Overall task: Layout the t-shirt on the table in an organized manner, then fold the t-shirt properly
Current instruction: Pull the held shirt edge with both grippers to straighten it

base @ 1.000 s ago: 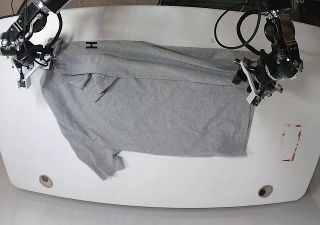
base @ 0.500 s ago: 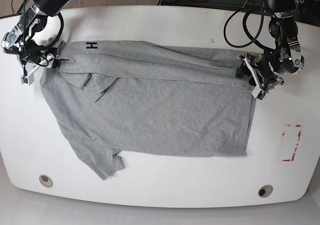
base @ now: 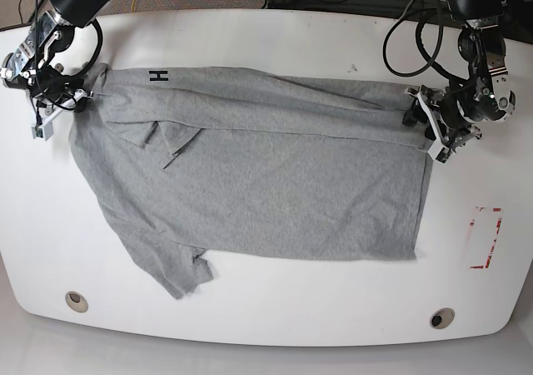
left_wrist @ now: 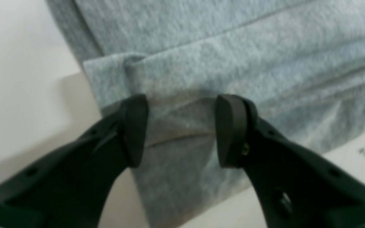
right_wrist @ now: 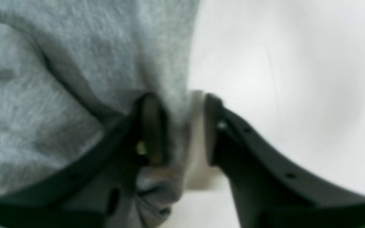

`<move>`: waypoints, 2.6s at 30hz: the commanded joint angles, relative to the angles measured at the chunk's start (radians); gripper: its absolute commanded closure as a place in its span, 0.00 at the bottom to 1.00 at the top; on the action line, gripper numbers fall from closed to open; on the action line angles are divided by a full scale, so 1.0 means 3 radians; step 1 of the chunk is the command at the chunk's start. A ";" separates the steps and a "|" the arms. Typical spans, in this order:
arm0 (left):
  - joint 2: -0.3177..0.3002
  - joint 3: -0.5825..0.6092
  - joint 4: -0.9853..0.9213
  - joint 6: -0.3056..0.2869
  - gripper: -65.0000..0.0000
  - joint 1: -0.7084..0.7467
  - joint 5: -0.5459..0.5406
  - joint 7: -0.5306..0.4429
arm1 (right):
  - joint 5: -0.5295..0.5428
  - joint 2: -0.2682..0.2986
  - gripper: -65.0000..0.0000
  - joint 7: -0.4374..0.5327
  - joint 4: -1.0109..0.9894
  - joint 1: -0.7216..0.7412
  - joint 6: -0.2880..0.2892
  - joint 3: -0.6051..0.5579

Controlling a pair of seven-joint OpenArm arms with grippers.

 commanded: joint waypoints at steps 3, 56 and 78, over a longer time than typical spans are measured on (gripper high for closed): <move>-0.0059 -0.0012 0.0026 0.0008 0.51 -0.0018 0.0039 0.0025 | 0.0002 0.0181 0.83 -0.0005 0.0039 0.0024 -0.0003 -0.0246; -0.0064 -0.0012 0.0031 0.0008 0.51 0.0084 0.0034 0.0025 | 0.0012 -0.0525 0.00 -0.0807 0.1824 -0.0559 -0.0003 0.0025; -0.0069 -0.0012 0.0026 0.0008 0.51 0.0089 0.0034 0.0025 | 0.0027 -0.0274 0.00 -0.0363 0.0893 -0.0549 -0.0003 0.0015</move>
